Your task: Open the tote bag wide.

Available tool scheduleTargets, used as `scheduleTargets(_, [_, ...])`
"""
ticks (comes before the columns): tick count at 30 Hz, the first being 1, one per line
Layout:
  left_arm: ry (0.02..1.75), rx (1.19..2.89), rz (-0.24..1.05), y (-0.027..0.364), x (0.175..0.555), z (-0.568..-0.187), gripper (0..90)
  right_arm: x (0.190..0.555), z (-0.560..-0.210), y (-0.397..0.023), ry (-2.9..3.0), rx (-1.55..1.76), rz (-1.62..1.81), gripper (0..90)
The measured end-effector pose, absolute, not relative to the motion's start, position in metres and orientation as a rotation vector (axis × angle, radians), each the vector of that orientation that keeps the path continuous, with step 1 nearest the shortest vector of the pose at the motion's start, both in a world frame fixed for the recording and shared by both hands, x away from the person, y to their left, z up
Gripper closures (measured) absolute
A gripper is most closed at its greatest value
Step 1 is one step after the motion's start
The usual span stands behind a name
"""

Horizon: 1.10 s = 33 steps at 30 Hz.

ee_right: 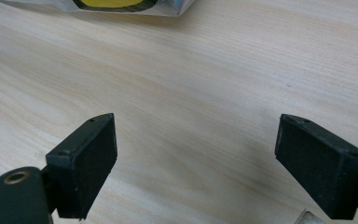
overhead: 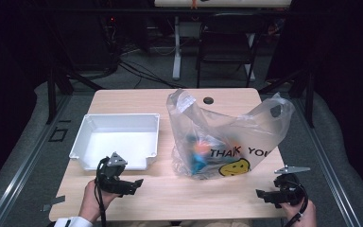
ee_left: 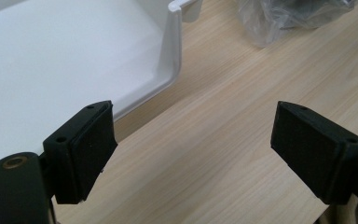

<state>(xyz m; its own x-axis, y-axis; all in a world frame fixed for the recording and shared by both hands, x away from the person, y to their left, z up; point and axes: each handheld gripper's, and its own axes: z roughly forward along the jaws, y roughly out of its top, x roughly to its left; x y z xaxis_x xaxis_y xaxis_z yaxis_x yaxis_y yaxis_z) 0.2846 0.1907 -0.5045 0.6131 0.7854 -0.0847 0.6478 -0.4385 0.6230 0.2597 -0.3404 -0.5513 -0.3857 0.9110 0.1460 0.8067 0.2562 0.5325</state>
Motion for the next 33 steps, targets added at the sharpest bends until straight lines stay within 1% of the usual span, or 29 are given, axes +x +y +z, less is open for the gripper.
scheduleTargets(9, [1.098,2.211,0.271,0.185,0.283,-0.498,14.1,0.261,-0.547,-0.34,2.351,1.619,0.832,13.5])
scheduleTargets(10, [1.091,2.215,0.271,0.182,0.284,-0.497,14.3,0.263,-0.542,-0.341,2.374,1.599,0.774,13.9])
scheduleTargets(13, [1.072,2.22,0.269,0.177,0.285,-0.493,14.5,0.265,-0.542,-0.339,2.355,1.623,0.87,14.1])
scheduleTargets(14, [1.065,2.217,0.268,0.175,0.286,-0.491,14.6,0.266,-0.536,-0.341,2.389,1.587,0.793,14.2])
scheduleTargets(16, [1.06,2.21,0.263,0.173,0.287,-0.489,14.8,0.268,-0.536,-0.337,2.366,1.617,0.921,14.2])
scheduleTargets(18, [1.026,2.198,0.235,0.165,0.289,-0.481,15.1,0.271,-0.528,-0.339,2.402,1.581,0.847,14.2])
scheduleTargets(22, [0.991,2.19,0.225,0.154,0.293,-0.475,15.4,0.274,-0.524,-0.339,2.395,1.572,0.884,14.2])
scheduleTargets(24, [0.957,2.178,0.21,0.143,0.297,-0.469,15.8,0.279,-0.515,-0.339,2.388,1.547,0.905,14.2])
scheduleTargets(26, [0.948,2.179,0.205,0.14,0.297,-0.467,16.0,0.281,-0.51,-0.338,2.383,1.536,0.921,14.1])
scheduleTargets(33, [0.853,2.186,0.198,0.102,0.314,-0.457,18.2,0.293,-0.492,-0.335,2.339,1.487,0.997,15.0])
